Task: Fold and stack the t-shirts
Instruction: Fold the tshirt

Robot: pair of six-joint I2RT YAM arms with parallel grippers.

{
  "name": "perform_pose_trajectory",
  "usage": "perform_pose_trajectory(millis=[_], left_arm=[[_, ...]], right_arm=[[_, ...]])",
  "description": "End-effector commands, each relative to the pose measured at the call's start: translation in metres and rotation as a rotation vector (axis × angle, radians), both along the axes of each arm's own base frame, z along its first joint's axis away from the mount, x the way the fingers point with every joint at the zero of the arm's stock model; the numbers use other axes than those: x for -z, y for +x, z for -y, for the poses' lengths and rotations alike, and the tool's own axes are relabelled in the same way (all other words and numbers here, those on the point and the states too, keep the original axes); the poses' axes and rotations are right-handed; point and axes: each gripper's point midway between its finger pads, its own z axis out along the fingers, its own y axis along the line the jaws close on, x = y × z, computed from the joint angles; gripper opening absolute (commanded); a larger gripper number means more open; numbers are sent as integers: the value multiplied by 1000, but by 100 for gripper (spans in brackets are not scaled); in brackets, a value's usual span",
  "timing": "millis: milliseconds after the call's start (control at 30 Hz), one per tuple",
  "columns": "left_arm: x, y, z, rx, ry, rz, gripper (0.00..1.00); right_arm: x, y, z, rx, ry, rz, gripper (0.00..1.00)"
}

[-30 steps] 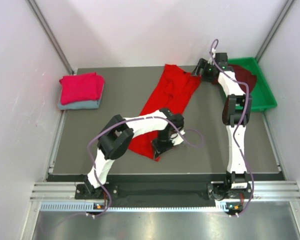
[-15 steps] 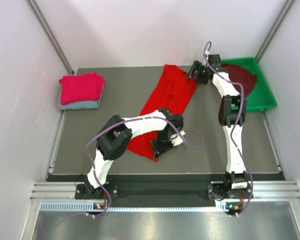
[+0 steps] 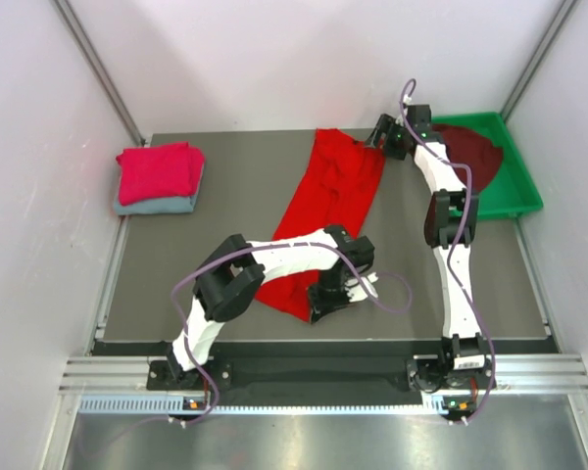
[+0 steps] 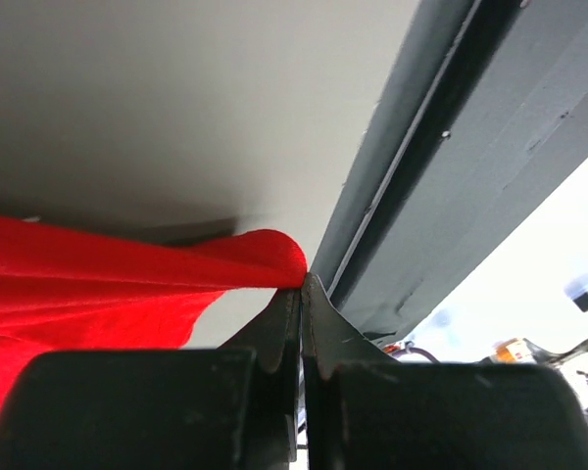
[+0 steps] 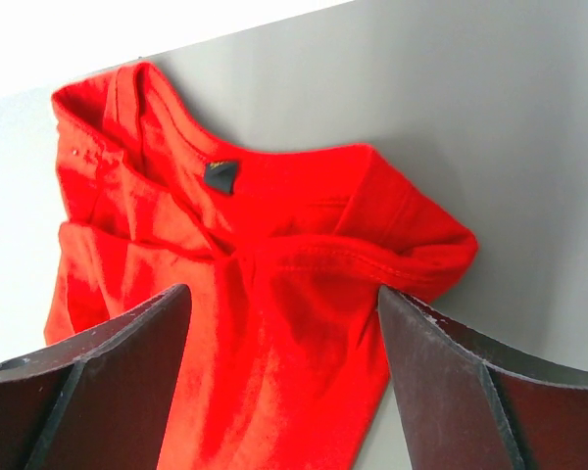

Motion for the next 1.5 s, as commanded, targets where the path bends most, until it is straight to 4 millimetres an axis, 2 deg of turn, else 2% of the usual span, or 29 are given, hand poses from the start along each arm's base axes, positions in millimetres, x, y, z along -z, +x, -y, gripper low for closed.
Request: perform_pose_trajectory(millis=[0, 67, 100, 133, 167, 200, 233, 300, 333, 400, 433, 467, 500, 533, 567, 700, 800, 833, 967, 1067, 1100, 1167, 1200, 1233, 1267, 1300, 1333, 1400, 1467], left_arm=[[-4, -10, 4, 62, 11, -15, 2], [-6, -5, 12, 81, 0, 24, 14], [-7, -4, 13, 87, 1, 39, 26], [-9, 4, 15, 97, 4, 86, 31], [-10, 8, 15, 106, 4, 111, 34], [-17, 12, 15, 116, -10, 137, 37], [-21, 20, 13, 126, -3, 183, 40], [-36, 27, 13, 149, -39, 236, 42], [-42, 31, 12, 154, -45, 263, 43], [-60, 34, 10, 163, -85, 298, 42], [-69, 38, 11, 158, -104, 323, 42], [-83, 44, 9, 143, -129, 360, 45], [-93, 58, 4, 88, -146, 381, 46], [-106, 72, 3, 47, -179, 415, 48], [-122, 87, -1, -10, -217, 457, 53], [-144, 174, -55, -322, -264, 552, 68], [-138, 211, -91, -461, -265, 560, 68], [-133, 219, -97, -506, -268, 548, 68], [-106, 249, -131, -650, -289, 477, 64], [-91, 273, -130, -692, -341, 435, 63], [-95, 290, -135, -713, -365, 459, 63], [-78, 315, -134, -732, -388, 455, 63], [-90, 335, -131, -728, -428, 499, 63], [-72, 348, -126, -734, -438, 469, 64], [-68, 360, -126, -740, -452, 476, 64], [-88, 382, -118, -732, -508, 531, 65], [-64, 393, -115, -743, -498, 504, 66], [-77, 423, -103, -744, -581, 565, 68], [-64, 450, -92, -798, -665, 594, 68]], right_arm=[[10, 18, 12, 45, -32, 53, 78], [5, 18, 12, 40, -40, 65, 78], [4, 17, 15, 40, -45, 61, 78], [-12, 16, 15, 31, -45, 79, 78], [-12, 12, 18, 29, -47, 64, 78], [-17, 8, 25, 37, -51, 53, 78], [-43, 7, 31, 44, -65, 84, 78], [-52, -4, 46, 62, -84, 64, 78], [-86, -7, 52, 69, -91, 110, 78], [-92, -24, 54, 66, -113, 81, 79], [-122, -33, 55, 63, -124, 115, 79], [-108, -50, 56, 58, -127, 54, 80], [-111, -60, 56, 54, -129, 39, 83], [-139, -74, 56, 56, -128, 69, 83], [-118, -92, 55, 47, -129, 5, 84], [-119, -141, 37, -3, -119, -49, 85], [-123, -172, 15, -51, -145, -54, 85], [-111, -184, 9, -70, -155, -85, 85], [-107, -225, -38, -196, -165, -101, 86], [-104, -248, -53, -250, -178, -111, 86], [-107, -253, -53, -254, -188, -99, 86], [-93, -268, -53, -272, -208, -132, 86], [-88, -276, -50, -283, -226, -137, 86], [-86, -282, -50, -295, -236, -139, 86], [-84, -286, -50, -307, -249, -140, 86], [-85, -290, -47, -311, -272, -130, 86], [-78, -299, -47, -324, -281, -149, 86], [-77, -307, -48, -361, -301, -138, 86], [-72, -320, -54, -407, -328, -146, 86]])
